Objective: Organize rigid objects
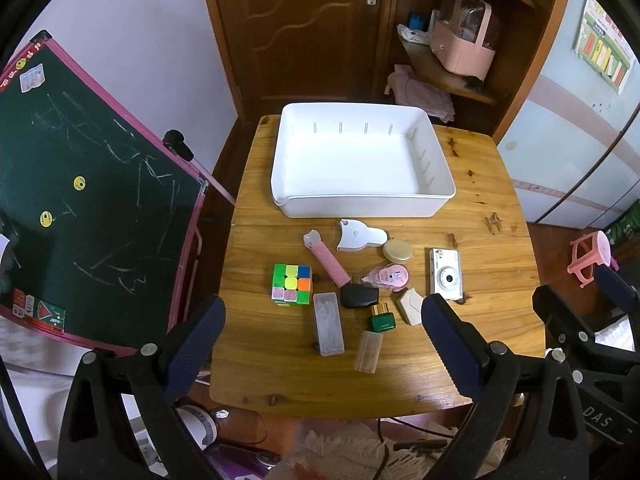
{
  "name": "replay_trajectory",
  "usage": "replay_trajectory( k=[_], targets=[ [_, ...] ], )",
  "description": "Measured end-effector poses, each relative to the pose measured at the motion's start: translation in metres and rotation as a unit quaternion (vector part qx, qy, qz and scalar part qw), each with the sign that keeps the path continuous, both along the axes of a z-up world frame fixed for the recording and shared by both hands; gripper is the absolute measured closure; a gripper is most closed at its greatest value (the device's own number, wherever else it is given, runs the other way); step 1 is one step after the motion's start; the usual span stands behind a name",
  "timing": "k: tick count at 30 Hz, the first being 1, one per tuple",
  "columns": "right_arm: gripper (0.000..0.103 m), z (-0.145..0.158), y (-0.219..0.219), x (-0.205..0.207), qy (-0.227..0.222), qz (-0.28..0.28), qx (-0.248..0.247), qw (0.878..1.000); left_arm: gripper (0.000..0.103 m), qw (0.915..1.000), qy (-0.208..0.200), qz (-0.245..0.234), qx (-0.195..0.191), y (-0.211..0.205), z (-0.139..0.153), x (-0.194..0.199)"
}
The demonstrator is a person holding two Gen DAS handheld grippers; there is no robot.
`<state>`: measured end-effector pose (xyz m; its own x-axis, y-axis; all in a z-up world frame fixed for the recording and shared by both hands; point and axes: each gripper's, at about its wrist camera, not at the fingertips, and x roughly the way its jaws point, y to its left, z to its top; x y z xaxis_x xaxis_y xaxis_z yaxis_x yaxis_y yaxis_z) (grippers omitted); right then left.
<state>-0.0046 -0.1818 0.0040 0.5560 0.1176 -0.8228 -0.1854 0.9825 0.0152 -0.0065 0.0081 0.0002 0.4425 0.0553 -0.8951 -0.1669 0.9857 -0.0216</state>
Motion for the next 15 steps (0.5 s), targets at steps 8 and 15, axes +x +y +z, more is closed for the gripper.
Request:
replay_trajectory(
  k=[8, 15],
  targets=[
    [0.002, 0.001, 0.002, -0.001, -0.004, 0.008, 0.011, 1.0, 0.004, 1.0, 0.0, 0.0, 0.002, 0.0, 0.0, 0.0],
    [0.002, 0.002, -0.005, 0.001, -0.004, 0.009, 0.015, 1.0, 0.004, 1.0, -0.003, 0.001, 0.003, 0.012, -0.001, -0.004]
  ],
)
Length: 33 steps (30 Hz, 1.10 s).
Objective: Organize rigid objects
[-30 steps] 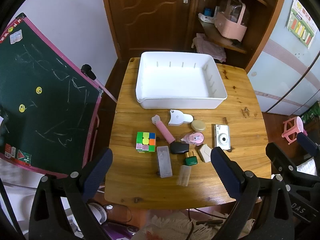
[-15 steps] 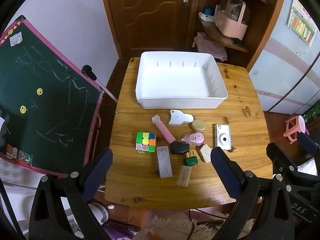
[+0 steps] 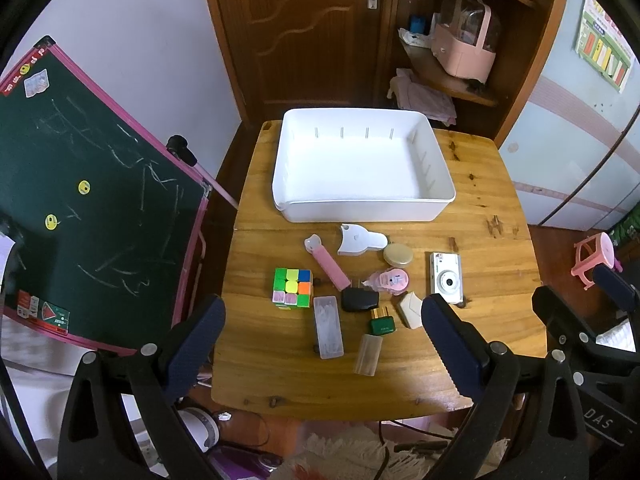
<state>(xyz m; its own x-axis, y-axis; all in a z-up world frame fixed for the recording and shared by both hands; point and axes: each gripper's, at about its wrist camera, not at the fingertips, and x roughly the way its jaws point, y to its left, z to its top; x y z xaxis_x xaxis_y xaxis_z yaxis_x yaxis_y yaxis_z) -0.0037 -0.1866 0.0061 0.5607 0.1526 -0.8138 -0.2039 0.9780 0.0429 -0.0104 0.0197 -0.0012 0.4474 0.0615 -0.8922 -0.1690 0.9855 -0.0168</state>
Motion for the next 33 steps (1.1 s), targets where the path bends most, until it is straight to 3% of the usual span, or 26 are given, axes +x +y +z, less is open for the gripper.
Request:
replay_trajectory(
  k=[15, 19, 22, 33],
  targets=[
    [0.002, 0.004, -0.003, 0.0, 0.0, -0.001, 0.002, 1.0, 0.004, 1.0, -0.004, 0.004, 0.003, 0.023, 0.006, 0.002],
    [0.002, 0.005, -0.004, 0.0, -0.002, 0.002, 0.004, 1.0, 0.004, 0.9999, -0.006, 0.006, 0.009, 0.004, 0.015, 0.0],
    [0.002, 0.005, -0.003, -0.003, -0.003, 0.008, 0.005, 1.0, 0.004, 0.9999, -0.007, 0.011, 0.011, 0.016, 0.02, -0.001],
    [0.002, 0.004, -0.02, -0.019, -0.002, 0.027, 0.017, 0.999, 0.004, 0.9994, -0.01, 0.023, 0.022, -0.003, 0.016, -0.018]
  ],
)
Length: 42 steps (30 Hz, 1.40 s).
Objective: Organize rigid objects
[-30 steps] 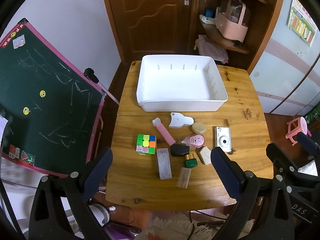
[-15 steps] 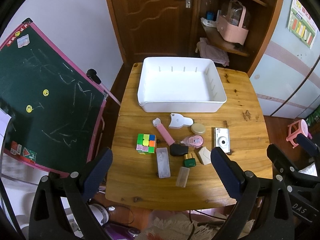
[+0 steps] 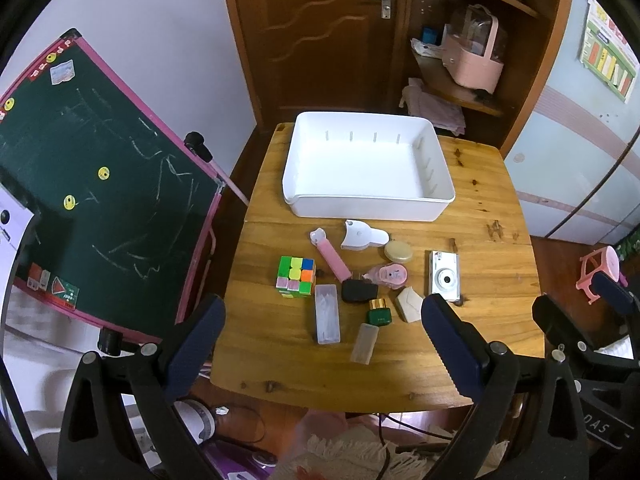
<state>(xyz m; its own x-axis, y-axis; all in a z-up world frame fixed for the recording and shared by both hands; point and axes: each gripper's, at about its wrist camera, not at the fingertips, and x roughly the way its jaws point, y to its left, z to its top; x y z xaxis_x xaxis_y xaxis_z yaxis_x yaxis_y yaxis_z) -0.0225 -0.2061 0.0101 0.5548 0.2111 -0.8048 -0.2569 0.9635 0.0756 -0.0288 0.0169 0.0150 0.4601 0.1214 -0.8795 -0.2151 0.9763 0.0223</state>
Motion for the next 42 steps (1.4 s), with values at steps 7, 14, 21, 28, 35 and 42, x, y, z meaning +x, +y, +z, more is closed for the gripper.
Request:
replay_trajectory(
  k=[7, 14, 21, 28, 35, 42],
  targets=[
    [0.002, -0.006, -0.007, -0.007, 0.003, 0.017, 0.007, 1.0, 0.004, 0.9998, -0.005, 0.014, 0.014, -0.015, -0.003, -0.011],
    [0.002, -0.009, -0.007, -0.011, 0.007, 0.028, 0.011, 1.0, 0.004, 0.9994, -0.006, 0.023, 0.023, -0.021, -0.006, -0.02],
    [0.004, -0.016, -0.004, -0.01, 0.019, 0.023, 0.002, 1.0, 0.004, 0.9996, 0.001, 0.019, 0.023, -0.018, -0.013, -0.017],
    [0.004, -0.022, 0.006, -0.003, 0.036, -0.006, 0.001, 0.999, 0.004, 0.9997, 0.005, -0.004, 0.023, -0.005, -0.017, -0.008],
    [0.01, -0.02, 0.028, 0.001, 0.037, -0.027, -0.007, 0.999, 0.004, 0.9994, 0.008, -0.03, 0.016, 0.017, -0.018, 0.007],
    [0.01, -0.03, 0.046, 0.009, 0.05, -0.056, -0.031, 0.997, 0.004, 0.9981, 0.012, -0.061, -0.001, 0.041, -0.028, 0.027]
  ],
)
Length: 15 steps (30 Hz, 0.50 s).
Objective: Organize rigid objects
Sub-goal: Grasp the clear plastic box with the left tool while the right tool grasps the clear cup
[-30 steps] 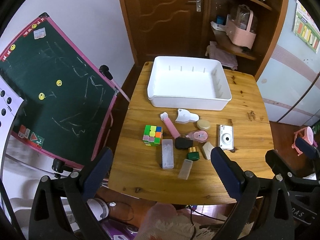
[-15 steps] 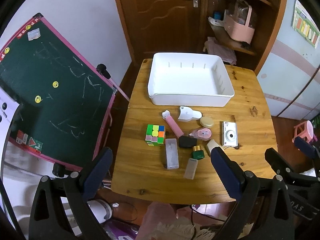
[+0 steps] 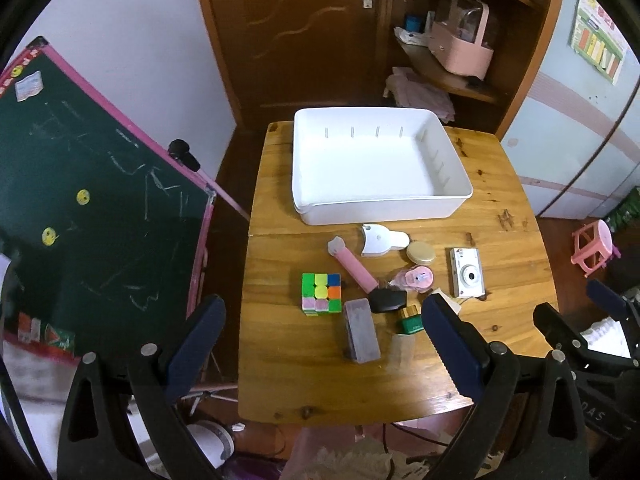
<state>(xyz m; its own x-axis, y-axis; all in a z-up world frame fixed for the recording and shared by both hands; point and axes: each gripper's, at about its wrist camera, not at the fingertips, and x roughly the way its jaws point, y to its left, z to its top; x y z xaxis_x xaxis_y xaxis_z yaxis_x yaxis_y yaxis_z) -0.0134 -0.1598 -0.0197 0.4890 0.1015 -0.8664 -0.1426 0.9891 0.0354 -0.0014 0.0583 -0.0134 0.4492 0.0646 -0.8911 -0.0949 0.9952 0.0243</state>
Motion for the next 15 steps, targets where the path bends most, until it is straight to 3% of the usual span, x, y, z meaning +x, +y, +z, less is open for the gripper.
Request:
replay_trajectory(
  k=[4, 8, 15],
  targets=[
    [0.011, -0.02, 0.006, 0.004, 0.02, -0.016, -0.006, 1.0, 0.004, 0.9996, 0.008, -0.019, -0.017, 0.014, -0.015, 0.011],
    [0.02, -0.047, 0.012, 0.006, 0.045, -0.021, -0.006, 0.999, 0.004, 0.9982, 0.02, -0.038, -0.042, 0.022, -0.04, 0.018],
    [0.021, -0.1, 0.02, 0.005, 0.082, -0.018, -0.005, 0.996, 0.004, 0.9917, 0.084, -0.074, -0.064, 0.017, -0.092, 0.027]
  ],
)
